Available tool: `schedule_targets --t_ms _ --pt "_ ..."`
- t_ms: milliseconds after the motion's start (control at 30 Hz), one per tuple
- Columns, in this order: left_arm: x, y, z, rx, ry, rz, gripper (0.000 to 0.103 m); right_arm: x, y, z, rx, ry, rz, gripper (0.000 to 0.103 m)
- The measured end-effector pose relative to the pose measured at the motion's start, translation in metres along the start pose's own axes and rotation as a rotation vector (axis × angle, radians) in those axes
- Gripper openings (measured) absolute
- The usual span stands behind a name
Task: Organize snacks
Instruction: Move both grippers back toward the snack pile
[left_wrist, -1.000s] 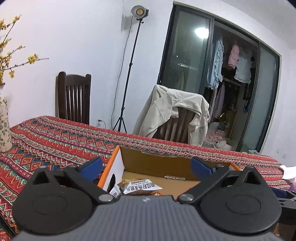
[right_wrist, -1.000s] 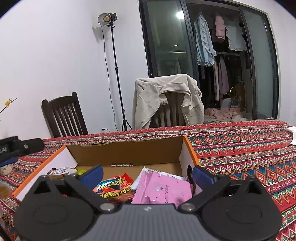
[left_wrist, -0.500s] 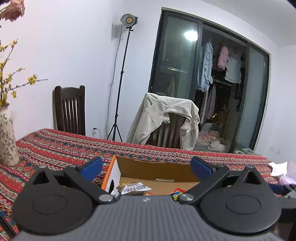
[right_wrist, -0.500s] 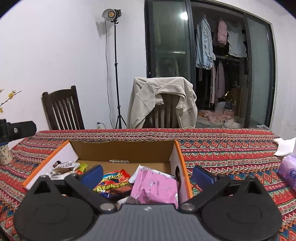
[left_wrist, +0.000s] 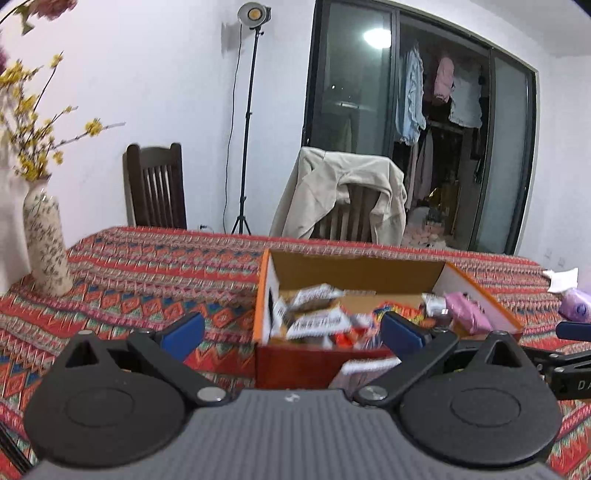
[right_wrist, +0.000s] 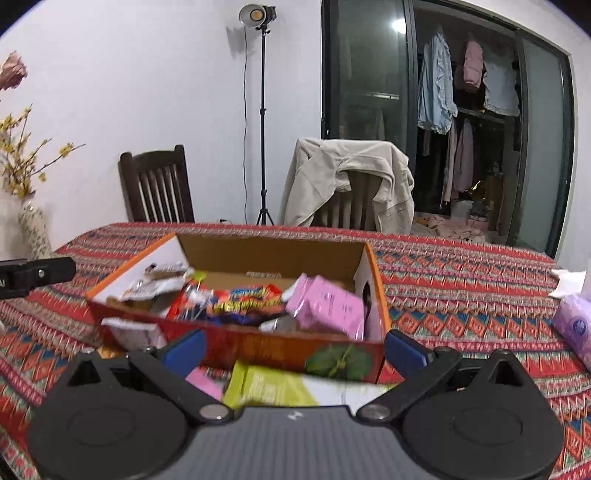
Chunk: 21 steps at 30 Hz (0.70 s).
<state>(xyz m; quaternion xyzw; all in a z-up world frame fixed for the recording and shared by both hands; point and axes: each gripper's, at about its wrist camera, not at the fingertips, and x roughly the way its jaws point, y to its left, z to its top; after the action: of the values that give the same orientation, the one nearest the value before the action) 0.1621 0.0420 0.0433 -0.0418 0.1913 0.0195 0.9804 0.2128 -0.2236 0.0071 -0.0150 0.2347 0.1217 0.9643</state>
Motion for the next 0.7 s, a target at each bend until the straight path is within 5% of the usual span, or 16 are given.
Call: schedule_targets --t_ms 333,700 --pt "0.006 0.015 -0.037 -0.034 0.031 0.008 0.103 -0.004 0.001 -0.042 -0.009 0.092 0.0 0.103" --pt "0.012 0.023 -0.045 -0.062 0.027 0.012 0.103 0.002 -0.001 -0.05 -0.011 0.129 -0.019 0.103"
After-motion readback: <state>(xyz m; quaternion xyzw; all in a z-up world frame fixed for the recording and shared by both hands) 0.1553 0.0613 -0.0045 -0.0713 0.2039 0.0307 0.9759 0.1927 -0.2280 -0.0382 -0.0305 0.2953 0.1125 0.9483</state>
